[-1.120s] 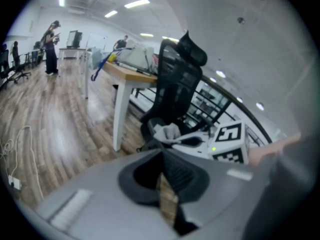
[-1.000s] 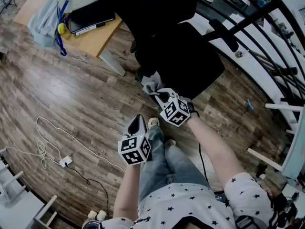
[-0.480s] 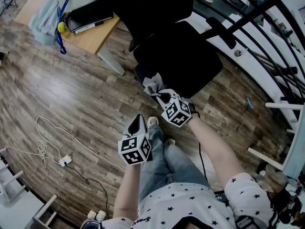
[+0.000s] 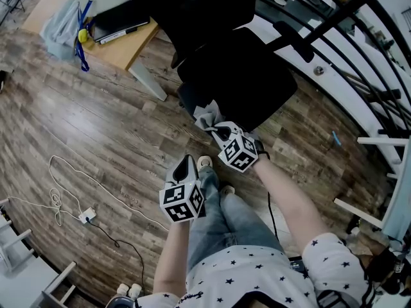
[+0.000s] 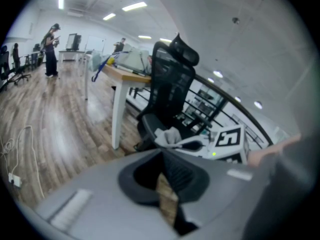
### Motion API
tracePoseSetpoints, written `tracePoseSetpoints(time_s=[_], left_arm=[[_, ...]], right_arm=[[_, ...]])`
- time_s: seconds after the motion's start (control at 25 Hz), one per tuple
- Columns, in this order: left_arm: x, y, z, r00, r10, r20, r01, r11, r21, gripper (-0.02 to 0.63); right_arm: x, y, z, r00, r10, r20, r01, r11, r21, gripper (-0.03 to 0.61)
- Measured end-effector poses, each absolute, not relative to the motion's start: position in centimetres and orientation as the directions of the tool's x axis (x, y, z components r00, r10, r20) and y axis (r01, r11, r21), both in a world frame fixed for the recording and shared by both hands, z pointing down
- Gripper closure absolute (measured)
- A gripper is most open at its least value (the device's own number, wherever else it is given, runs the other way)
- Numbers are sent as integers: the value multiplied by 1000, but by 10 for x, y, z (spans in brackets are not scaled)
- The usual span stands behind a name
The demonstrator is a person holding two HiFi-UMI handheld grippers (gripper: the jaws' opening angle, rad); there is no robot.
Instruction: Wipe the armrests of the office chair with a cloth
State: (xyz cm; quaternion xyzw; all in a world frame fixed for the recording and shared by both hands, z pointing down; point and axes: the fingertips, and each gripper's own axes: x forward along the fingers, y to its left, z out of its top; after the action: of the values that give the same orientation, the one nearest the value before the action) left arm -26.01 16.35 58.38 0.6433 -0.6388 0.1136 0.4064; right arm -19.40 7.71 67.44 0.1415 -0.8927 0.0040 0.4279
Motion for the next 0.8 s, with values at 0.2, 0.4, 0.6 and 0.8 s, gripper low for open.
tracePoseSetpoints(time_s=[0.2,0.4,0.6,0.8], left_arm=[[-250,171,581,157,-734,661,-916,142,376,609],[-243,176,578,160,-738,656,-916,137,378,609],[-234,185,576,158,-740,654,-917,135,374,609],[-227,191,572,159,-744,649,-920,128,372,609]], right_arm=[[-185,85,674,-587,-250,770,-254,960,118,551],[-178,91,673,-583,-251,773,-256,959,118,551],[-166,100,675,-567,-249,785,-255,960,120,551],[-156,106,676,-550,-270,790,-257,955,147,551]])
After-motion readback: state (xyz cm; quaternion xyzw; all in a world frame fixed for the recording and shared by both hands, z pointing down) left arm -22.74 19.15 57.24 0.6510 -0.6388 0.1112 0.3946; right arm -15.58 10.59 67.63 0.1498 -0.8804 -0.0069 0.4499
